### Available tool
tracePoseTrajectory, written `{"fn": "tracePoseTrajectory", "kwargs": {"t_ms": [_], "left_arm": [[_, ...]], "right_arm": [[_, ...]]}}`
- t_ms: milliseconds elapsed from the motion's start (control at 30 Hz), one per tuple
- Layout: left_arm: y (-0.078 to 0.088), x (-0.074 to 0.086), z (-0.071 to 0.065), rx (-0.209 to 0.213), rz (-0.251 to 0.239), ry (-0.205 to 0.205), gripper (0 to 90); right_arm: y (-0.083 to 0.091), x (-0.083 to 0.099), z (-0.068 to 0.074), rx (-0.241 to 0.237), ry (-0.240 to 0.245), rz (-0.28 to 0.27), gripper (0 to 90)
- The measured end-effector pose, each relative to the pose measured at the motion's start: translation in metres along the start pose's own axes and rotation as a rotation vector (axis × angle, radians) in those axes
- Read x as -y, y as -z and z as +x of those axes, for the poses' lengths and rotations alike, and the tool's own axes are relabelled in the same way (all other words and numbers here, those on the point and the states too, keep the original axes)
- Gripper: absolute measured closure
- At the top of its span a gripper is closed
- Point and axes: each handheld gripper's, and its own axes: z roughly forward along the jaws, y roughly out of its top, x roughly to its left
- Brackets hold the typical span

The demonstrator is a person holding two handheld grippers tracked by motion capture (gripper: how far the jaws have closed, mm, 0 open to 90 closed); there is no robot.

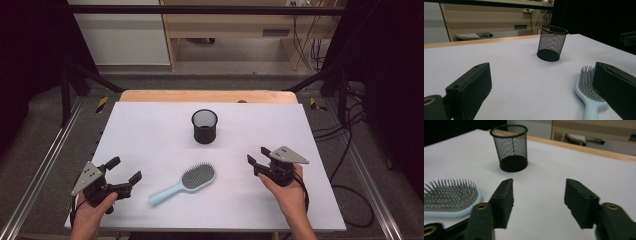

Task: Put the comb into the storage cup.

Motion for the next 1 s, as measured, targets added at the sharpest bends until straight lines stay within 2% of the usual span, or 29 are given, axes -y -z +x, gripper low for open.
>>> {"fn": "tracePoseTrajectory", "kwargs": {"t_ms": [33, 100, 200, 267, 367, 467, 567, 633, 767, 833, 867, 933, 1000], "left_arm": [[0.000, 0.000, 0.001, 0.001, 0.001, 0.007, 2.9], [0.000, 0.000, 0.001, -0.002, 0.008, 0.009, 2.9], [0.001, 0.001, 0.000, -0.012, 0.027, -0.011, 2.8], [0.002, 0.001, -0.001, -0.017, 0.034, -0.022, 2.7], [0.001, -0.002, -0.004, -0.018, 0.053, -0.055, 2.5], [-0.005, -0.007, -0.010, 0.018, 0.075, -0.076, 2.5], [-0.016, -0.013, -0.017, 0.062, 0.125, -0.100, 2.6], [-0.027, -0.018, -0.022, 0.092, 0.177, -0.112, 2.8], [-0.053, -0.033, -0.032, 0.158, 0.286, -0.201, 3.3], [-0.063, -0.037, -0.036, 0.192, 0.309, -0.206, 3.5], [-0.067, -0.039, -0.038, 0.202, 0.326, -0.221, 3.5], [-0.073, -0.038, -0.042, 0.210, 0.347, -0.243, 3.6], [-0.077, -0.035, -0.044, 0.221, 0.335, -0.226, 3.7]], "right_arm": [[0.004, 0.003, -0.003, 0.013, -0.019, -0.021, 30.6], [0.009, 0.012, -0.008, 0.069, -0.049, -0.055, 22.7], [0.013, 0.012, -0.013, 0.083, -0.054, -0.059, 10.5], [0.014, 0.014, -0.016, 0.091, -0.072, -0.049, 6.4], [0.015, 0.013, -0.014, 0.100, -0.055, -0.045, 5.7], [0.020, 0.011, -0.011, 0.074, -0.026, -0.040, 5.4], [0.023, 0.012, -0.011, 0.076, -0.021, -0.037, 5.9], [0.026, 0.012, -0.012, 0.079, -0.031, -0.039, 6.1], [0.030, 0.015, -0.015, 0.086, -0.052, -0.046, 6.0], [0.030, 0.018, -0.017, 0.091, -0.059, -0.046, 6.0], [0.030, 0.019, -0.017, 0.091, -0.062, -0.044, 6.0], [0.028, 0.021, -0.017, 0.088, -0.067, -0.040, 5.9], [0.028, 0.022, -0.016, 0.090, -0.063, -0.043, 5.9]]}}
